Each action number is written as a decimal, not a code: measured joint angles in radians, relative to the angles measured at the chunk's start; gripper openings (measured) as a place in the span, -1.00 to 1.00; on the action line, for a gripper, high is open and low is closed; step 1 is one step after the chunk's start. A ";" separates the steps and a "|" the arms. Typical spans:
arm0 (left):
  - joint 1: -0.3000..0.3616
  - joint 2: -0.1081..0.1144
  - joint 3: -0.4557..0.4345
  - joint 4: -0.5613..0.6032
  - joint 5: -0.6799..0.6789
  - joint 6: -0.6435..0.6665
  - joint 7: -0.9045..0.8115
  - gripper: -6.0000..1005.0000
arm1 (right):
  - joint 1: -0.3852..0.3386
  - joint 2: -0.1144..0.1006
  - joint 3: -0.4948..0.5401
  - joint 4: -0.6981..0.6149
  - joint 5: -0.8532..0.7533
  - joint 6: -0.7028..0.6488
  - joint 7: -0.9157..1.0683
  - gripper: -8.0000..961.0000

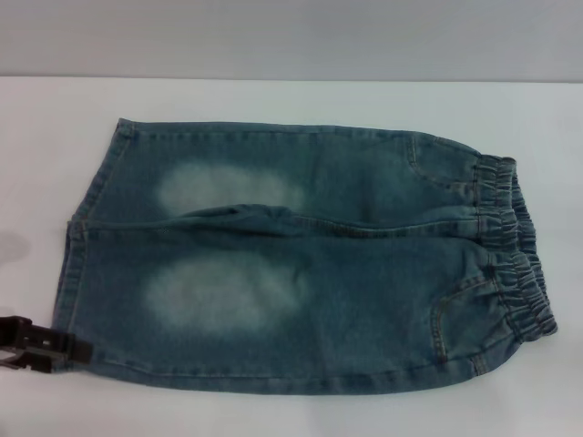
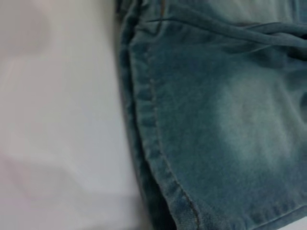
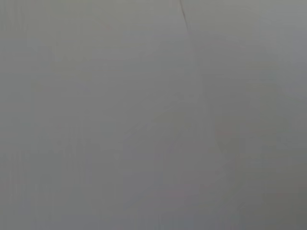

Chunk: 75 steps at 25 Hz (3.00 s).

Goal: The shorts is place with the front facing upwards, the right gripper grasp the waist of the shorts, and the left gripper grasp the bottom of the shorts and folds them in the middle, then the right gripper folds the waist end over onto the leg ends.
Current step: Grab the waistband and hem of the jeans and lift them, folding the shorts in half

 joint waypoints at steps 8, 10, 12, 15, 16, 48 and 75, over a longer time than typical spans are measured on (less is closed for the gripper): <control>-0.019 -0.001 -0.002 0.003 -0.005 0.005 0.004 0.57 | -0.004 0.000 0.000 0.000 0.000 0.000 0.000 0.08; -0.025 0.000 -0.002 0.008 -0.005 0.007 0.003 0.57 | -0.005 0.000 0.000 0.000 0.000 0.000 0.001 0.08; -0.030 0.003 -0.002 0.011 -0.005 0.009 0.000 0.57 | -0.006 0.000 0.000 0.000 0.000 0.000 0.002 0.08; -0.035 0.008 -0.003 0.013 -0.005 0.013 0.000 0.56 | -0.006 0.000 0.000 0.000 0.000 0.000 0.002 0.08; -0.038 0.008 -0.004 0.013 -0.006 0.015 0.000 0.56 | -0.006 0.000 0.000 0.000 0.000 0.000 0.002 0.08; -0.021 -0.002 0.006 0.009 0.013 0.032 0.009 0.54 | -0.003 0.001 0.000 0.004 0.000 -0.008 0.009 0.08; -0.031 -0.019 -0.002 0.013 0.058 0.035 0.036 0.53 | -0.006 0.005 -0.001 0.008 0.000 -0.011 0.009 0.08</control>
